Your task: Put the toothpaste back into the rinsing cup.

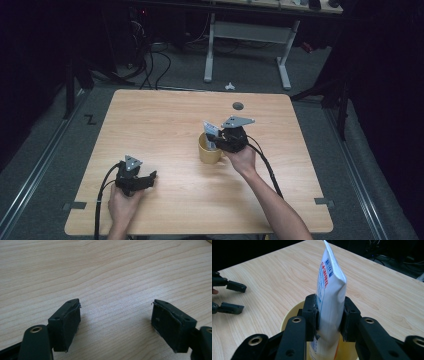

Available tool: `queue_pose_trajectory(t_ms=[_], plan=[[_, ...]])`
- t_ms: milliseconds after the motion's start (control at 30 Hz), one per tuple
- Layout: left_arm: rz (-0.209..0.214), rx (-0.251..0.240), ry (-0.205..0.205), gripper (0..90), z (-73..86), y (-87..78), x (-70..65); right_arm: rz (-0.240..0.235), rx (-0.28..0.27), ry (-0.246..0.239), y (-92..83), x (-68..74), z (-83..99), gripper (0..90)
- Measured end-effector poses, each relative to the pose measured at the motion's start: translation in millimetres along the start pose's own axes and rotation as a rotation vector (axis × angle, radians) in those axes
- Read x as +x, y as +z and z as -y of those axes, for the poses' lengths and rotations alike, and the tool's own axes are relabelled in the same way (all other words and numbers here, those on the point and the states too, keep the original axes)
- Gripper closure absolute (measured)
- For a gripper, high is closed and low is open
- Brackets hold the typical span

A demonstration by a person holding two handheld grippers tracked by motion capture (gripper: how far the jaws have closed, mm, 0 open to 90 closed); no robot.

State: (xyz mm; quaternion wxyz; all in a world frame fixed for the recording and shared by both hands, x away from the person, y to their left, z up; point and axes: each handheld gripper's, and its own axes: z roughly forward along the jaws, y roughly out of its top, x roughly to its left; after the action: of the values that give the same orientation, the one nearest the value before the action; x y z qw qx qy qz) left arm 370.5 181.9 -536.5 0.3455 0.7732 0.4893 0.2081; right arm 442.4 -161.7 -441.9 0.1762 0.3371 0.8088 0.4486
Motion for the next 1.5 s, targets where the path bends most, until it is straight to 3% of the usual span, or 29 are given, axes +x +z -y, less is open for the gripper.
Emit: queue_pose_trajectory(t_ms=[633,1500], plan=[[-0.001,0.0,0.001,23.5,0.0,0.0,-0.1,0.01,0.02,0.006,7.9,-2.7,4.1,69.7],[-0.001,0.0,0.0,23.6,0.1,0.0,-0.2,0.01,0.046,-0.004,-2.1,-3.8,5.9,64.0]])
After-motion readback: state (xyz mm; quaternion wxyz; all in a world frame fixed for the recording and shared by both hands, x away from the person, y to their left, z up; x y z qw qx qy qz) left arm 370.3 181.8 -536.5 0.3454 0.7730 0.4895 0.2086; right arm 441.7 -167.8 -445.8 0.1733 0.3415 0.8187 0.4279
